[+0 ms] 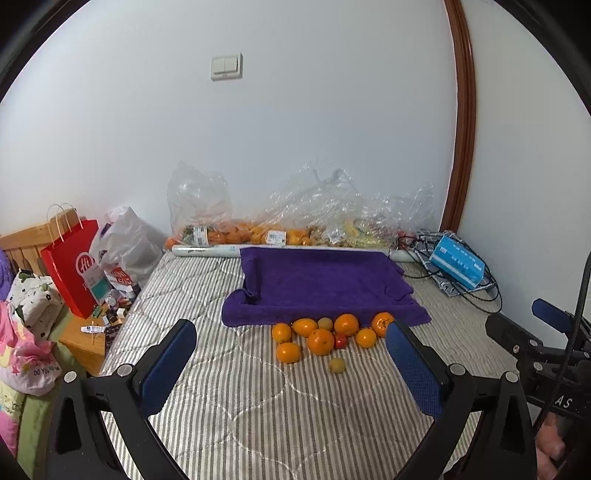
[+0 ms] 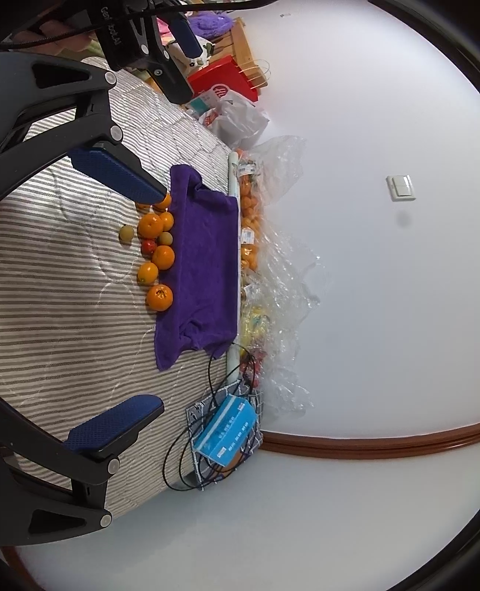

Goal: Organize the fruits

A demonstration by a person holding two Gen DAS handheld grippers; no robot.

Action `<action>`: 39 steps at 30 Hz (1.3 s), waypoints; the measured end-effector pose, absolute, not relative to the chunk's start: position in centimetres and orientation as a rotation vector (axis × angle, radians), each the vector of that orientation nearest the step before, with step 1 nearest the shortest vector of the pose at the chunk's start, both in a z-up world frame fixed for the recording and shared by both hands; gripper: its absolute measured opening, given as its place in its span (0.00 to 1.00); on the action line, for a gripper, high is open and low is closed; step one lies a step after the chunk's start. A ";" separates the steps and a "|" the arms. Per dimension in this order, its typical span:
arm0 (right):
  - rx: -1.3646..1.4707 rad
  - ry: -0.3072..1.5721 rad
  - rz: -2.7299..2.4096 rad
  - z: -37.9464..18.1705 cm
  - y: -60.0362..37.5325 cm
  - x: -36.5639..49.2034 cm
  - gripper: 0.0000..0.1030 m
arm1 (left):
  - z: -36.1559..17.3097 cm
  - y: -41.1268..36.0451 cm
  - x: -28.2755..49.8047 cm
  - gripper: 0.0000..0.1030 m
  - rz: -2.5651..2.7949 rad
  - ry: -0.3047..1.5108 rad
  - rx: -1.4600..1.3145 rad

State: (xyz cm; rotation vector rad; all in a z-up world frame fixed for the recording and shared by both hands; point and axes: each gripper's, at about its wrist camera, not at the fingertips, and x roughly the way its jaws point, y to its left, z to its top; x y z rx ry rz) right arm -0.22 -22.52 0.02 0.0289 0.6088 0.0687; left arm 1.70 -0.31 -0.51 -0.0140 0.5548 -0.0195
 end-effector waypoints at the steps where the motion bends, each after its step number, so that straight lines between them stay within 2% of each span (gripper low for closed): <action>1: 0.027 0.613 0.069 -0.4 -22.5 0.3 0.99 | -0.9 -0.1 2.3 1.00 -0.018 0.563 -0.014; 15: -0.021 0.755 0.053 -8.2 -22.4 7.1 0.98 | -8.7 3.2 8.3 0.98 0.016 0.715 -0.044; 17: -0.019 0.781 0.082 -9.3 -22.3 8.2 0.91 | -9.6 3.7 9.2 0.97 0.005 0.733 -0.060; 22: 0.014 0.831 0.121 -12.3 -22.1 11.6 0.88 | -11.8 4.9 11.3 0.94 0.023 0.765 -0.069; 24: 0.017 0.839 0.115 -13.3 -22.0 12.9 0.78 | -12.5 5.5 12.0 0.93 0.028 0.769 -0.078; 28: 0.021 0.861 0.130 -14.9 -21.7 15.3 0.72 | -14.1 6.3 13.8 0.92 0.031 0.811 -0.099; 32: 0.049 0.901 0.156 -16.5 -21.5 17.3 0.59 | -14.8 6.3 14.6 0.90 0.025 0.813 -0.107; 39: 0.071 0.961 0.181 -18.2 -21.7 19.6 0.52 | -15.6 4.4 15.4 0.90 -0.059 0.803 -0.076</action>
